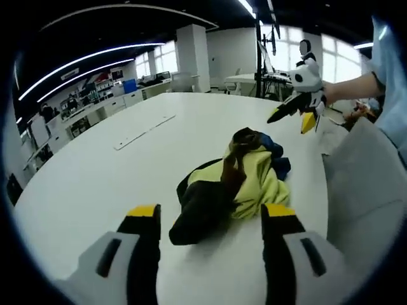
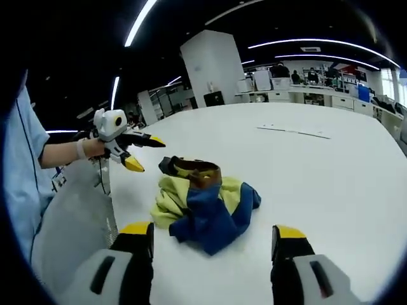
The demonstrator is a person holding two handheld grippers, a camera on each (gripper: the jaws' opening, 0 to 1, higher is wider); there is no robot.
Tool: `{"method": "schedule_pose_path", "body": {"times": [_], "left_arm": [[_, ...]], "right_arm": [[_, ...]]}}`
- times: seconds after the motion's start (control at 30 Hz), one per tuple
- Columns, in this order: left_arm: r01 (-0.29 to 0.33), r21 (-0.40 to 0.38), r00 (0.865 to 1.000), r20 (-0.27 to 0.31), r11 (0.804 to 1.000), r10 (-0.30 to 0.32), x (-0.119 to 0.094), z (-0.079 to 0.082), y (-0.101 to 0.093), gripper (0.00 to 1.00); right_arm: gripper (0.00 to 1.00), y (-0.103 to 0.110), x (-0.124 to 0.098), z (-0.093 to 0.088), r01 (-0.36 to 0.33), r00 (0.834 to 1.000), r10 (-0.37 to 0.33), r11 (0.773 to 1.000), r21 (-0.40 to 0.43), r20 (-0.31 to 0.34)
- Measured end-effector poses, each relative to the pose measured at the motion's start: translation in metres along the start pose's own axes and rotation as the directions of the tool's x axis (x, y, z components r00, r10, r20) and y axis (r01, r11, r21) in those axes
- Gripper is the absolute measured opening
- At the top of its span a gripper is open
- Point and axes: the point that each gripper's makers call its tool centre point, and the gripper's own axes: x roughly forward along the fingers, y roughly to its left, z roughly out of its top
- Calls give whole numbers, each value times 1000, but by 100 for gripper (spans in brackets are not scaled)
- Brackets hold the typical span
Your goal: Fold the garment on the visible template until the final outline fits inside the template.
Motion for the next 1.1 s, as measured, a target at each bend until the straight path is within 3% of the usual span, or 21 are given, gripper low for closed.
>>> {"method": "schedule_pose_path", "body": {"times": [0.17, 0.37, 0.67, 1.03, 1.1], "left_arm": [[-18, -34, 1000, -3, 999, 18, -4, -3, 2, 93], [-12, -75, 1000, 7, 997, 13, -9, -3, 0, 99], [-8, -90, 1000, 3, 996, 8, -9, -6, -5, 99], [4, -72, 1000, -20, 997, -6, -9, -14, -11, 88], [8, -59, 1000, -24, 998, -10, -10, -14, -12, 82]], "right_arm": [[91, -2, -1, 1, 7, 1000, -7, 1000, 3, 7], [98, -4, 0, 1, 12, 1000, -12, 1000, -6, 0], [100, -8, -2, -1, 15, 1000, -15, 1000, -16, -20], [94, -11, -2, -2, 14, 999, -15, 1000, -28, -36], [91, -10, -2, -2, 9, 999, -11, 1000, -29, -41]]}}
